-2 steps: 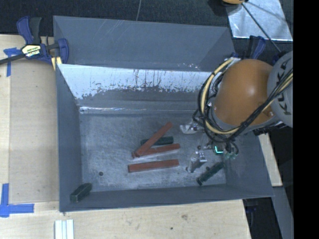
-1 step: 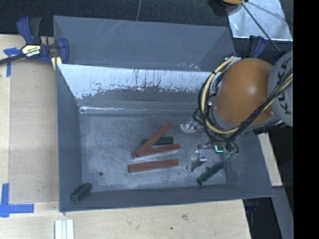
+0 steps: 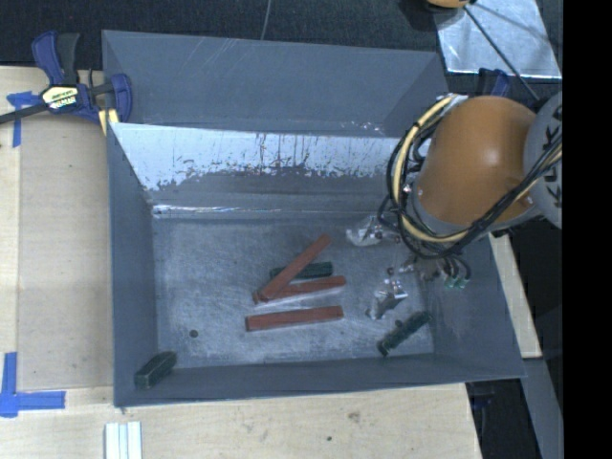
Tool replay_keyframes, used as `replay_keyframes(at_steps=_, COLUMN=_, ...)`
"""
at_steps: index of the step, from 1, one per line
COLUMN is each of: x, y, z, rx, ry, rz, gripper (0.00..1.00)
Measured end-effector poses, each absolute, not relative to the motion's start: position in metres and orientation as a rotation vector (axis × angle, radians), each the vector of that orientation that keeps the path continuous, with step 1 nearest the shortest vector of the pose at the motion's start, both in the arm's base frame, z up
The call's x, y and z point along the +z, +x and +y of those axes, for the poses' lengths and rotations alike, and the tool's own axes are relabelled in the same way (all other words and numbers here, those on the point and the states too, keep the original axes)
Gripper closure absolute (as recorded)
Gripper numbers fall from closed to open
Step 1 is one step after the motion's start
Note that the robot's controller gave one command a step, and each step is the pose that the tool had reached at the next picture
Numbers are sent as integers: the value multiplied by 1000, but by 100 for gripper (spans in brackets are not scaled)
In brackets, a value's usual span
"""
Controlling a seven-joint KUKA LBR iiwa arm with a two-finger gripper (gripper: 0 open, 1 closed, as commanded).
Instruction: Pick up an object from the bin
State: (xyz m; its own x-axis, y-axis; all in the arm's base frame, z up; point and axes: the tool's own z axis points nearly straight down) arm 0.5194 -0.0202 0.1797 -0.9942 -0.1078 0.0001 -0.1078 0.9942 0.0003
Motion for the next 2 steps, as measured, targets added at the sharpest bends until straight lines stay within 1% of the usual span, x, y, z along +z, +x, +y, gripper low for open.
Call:
replay_keyframes(at_steps=1, x=86, y=521, z=5, rx=5, ry=56, rz=-3157, gripper=100)
replay_keyframes(at_steps=2, x=82, y=524, z=7, rx=2, ry=54, rz=-3177, gripper=0)
